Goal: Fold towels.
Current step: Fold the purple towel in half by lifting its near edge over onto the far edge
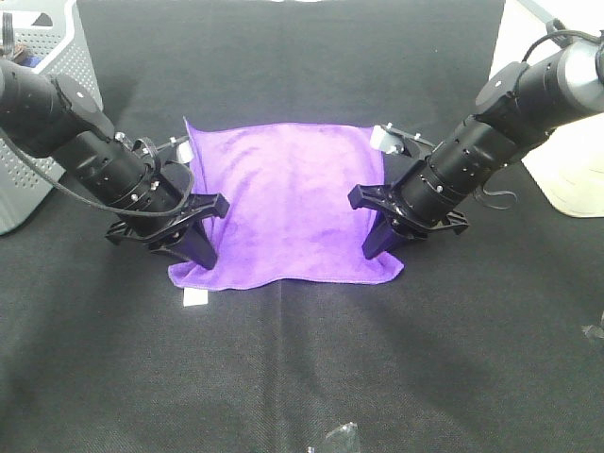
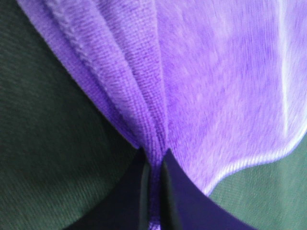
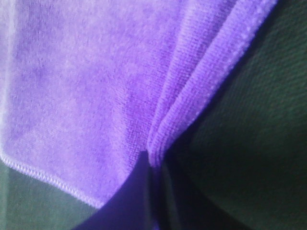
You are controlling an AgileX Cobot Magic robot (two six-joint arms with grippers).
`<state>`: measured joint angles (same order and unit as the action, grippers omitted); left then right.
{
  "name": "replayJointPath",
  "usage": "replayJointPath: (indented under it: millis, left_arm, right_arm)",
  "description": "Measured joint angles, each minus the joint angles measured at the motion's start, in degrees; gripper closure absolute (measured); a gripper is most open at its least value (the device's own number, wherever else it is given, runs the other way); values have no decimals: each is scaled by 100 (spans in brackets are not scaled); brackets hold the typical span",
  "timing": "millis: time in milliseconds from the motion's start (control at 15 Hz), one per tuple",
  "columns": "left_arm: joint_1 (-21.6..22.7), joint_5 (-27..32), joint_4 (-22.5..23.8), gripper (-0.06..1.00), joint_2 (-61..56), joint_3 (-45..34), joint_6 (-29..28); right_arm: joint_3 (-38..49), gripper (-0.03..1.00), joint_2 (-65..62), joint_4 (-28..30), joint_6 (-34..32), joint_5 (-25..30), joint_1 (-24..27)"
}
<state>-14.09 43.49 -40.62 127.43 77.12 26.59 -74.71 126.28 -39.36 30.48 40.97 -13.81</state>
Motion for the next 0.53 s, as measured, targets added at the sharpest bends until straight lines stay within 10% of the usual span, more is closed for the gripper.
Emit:
replayJointPath:
  millis: [533]
  left_arm:
    - [-23,613,1495,93,-877,-504,-458]
  right_arm:
    - [206,97,-837,493,-779,1255,-17]
